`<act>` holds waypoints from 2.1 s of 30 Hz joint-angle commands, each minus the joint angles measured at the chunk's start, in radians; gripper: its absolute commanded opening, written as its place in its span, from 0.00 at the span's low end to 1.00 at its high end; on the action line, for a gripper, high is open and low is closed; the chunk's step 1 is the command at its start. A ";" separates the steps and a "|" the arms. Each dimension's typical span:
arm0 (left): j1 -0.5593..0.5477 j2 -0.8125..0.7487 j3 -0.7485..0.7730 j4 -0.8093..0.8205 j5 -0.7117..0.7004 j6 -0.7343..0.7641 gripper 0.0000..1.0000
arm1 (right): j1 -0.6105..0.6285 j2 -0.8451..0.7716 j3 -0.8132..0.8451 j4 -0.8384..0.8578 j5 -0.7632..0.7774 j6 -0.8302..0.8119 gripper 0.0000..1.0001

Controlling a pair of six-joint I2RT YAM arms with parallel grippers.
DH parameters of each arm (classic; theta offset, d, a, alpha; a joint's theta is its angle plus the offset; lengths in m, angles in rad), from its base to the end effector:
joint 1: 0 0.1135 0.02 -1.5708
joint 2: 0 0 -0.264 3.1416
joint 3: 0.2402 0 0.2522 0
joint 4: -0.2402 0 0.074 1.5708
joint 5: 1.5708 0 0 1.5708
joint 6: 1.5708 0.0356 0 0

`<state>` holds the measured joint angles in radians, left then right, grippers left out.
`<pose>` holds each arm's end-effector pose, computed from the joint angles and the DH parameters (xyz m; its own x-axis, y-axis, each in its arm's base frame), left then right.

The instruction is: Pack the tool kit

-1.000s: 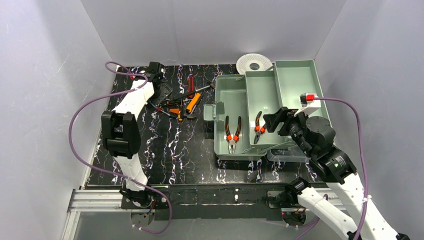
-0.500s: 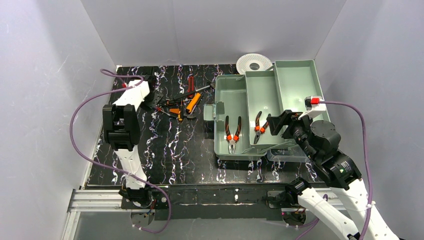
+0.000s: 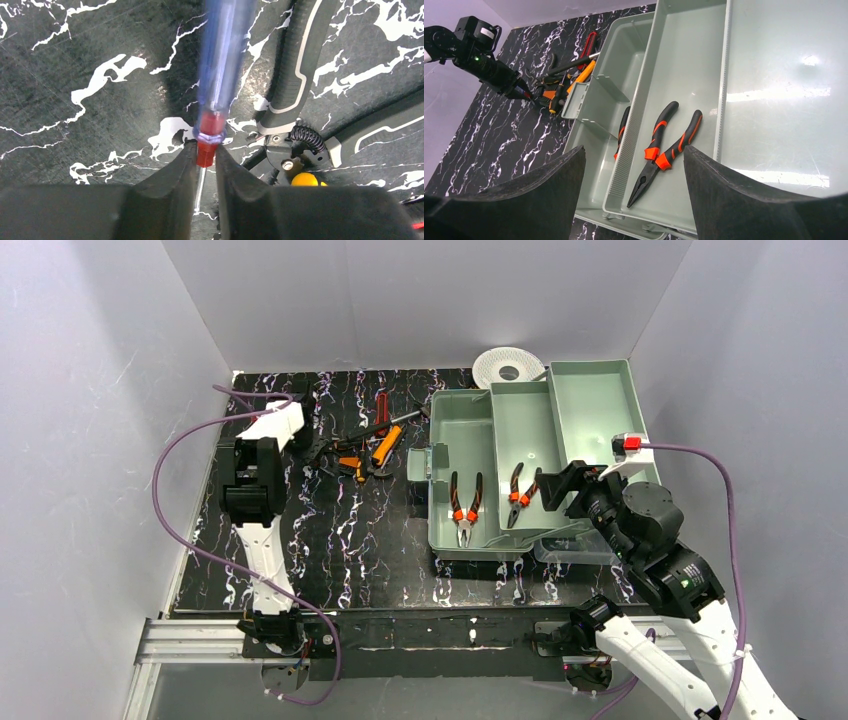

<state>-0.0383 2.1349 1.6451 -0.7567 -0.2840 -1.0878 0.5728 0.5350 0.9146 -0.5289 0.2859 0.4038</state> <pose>0.4401 -0.0069 0.1718 -0.3935 -0.8357 -0.3832 -0.8632 0.4792 -0.1588 0.0938 0.0485 0.3785 -0.2272 0.3021 -0.9258 -0.2135 0.9121 0.3500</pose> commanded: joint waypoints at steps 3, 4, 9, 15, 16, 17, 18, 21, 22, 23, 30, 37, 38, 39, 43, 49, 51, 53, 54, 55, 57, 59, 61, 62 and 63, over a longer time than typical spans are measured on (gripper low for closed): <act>0.016 -0.018 -0.035 -0.040 -0.007 -0.035 0.08 | 0.004 -0.008 0.040 0.020 0.010 -0.009 0.79; 0.016 -0.035 -0.049 -0.039 -0.018 -0.037 0.04 | 0.004 -0.006 0.040 0.021 0.008 -0.008 0.79; 0.014 -0.169 -0.129 -0.048 0.007 -0.055 0.00 | 0.004 0.000 0.040 0.025 -0.002 -0.001 0.79; -0.116 -0.413 -0.251 0.028 0.042 -0.055 0.00 | 0.004 0.016 0.027 0.046 -0.011 0.006 0.79; -0.141 -0.449 -0.263 0.049 0.045 -0.040 0.00 | 0.004 0.020 0.030 0.047 -0.010 0.006 0.79; -0.164 -0.481 -0.277 0.076 0.055 -0.017 0.00 | 0.004 0.023 0.030 0.047 -0.012 0.006 0.79; -0.185 -0.511 -0.293 0.118 0.074 0.018 0.00 | 0.004 0.025 0.029 0.049 -0.011 0.007 0.79; -0.225 -0.596 -0.363 0.302 0.244 0.155 0.00 | 0.004 0.024 0.023 0.054 -0.011 0.004 0.79; -0.235 -0.612 -0.391 0.381 0.347 0.205 0.00 | 0.004 0.024 0.021 0.056 -0.010 0.005 0.79; -0.238 -0.627 -0.418 0.456 0.446 0.243 0.00 | 0.004 0.023 0.018 0.056 -0.012 0.005 0.79; -0.304 -0.595 -0.418 0.675 0.832 0.301 0.00 | 0.004 0.039 0.020 0.067 -0.021 0.000 0.79; -0.400 -0.517 -0.322 0.677 0.878 0.339 0.00 | 0.004 0.054 0.038 0.070 -0.040 -0.003 0.78; -0.411 -0.505 -0.312 0.678 0.877 0.339 0.00 | 0.004 0.054 0.036 0.069 -0.040 -0.003 0.78; -0.420 -0.495 -0.306 0.678 0.875 0.336 0.00 | 0.004 0.053 0.035 0.070 -0.041 -0.003 0.78; -0.461 -0.431 -0.271 0.679 0.874 0.314 0.00 | 0.004 0.050 0.036 0.065 -0.046 0.000 0.78; -0.530 -0.342 -0.219 0.666 0.843 0.270 0.00 | 0.004 0.047 0.036 0.060 -0.043 0.004 0.78; -0.548 -0.322 -0.219 0.661 0.826 0.271 0.00 | 0.003 0.045 0.033 0.058 -0.043 0.006 0.78; -0.567 -0.307 -0.218 0.660 0.815 0.286 0.06 | 0.004 0.044 0.031 0.060 -0.043 0.005 0.78; -0.576 -0.304 -0.221 0.655 0.807 0.292 0.12 | 0.004 0.043 0.030 0.060 -0.041 0.006 0.78; -0.582 -0.303 -0.226 0.654 0.799 0.299 0.22 | 0.004 0.043 0.031 0.058 -0.041 0.004 0.78; -0.589 -0.318 -0.243 0.651 0.783 0.313 0.51 | 0.003 0.043 0.029 0.056 -0.036 0.004 0.78; -0.592 -0.350 -0.255 0.615 0.741 0.345 0.73 | 0.004 0.039 0.030 0.053 -0.032 0.004 0.78; -0.592 -0.391 -0.249 0.547 0.682 0.393 0.92 | 0.004 0.038 0.027 0.053 -0.028 0.004 0.78; -0.592 -0.412 -0.240 0.507 0.647 0.418 0.97 | 0.004 0.037 0.025 0.053 -0.025 0.004 0.78; -0.590 -0.432 -0.231 0.463 0.612 0.440 0.98 | 0.004 0.036 0.024 0.053 -0.025 0.003 0.78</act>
<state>-0.6342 1.8332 1.3884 -0.1310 0.4702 -0.7540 0.5728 0.5846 0.9146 -0.5144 0.2478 0.4088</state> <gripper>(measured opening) 0.925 0.784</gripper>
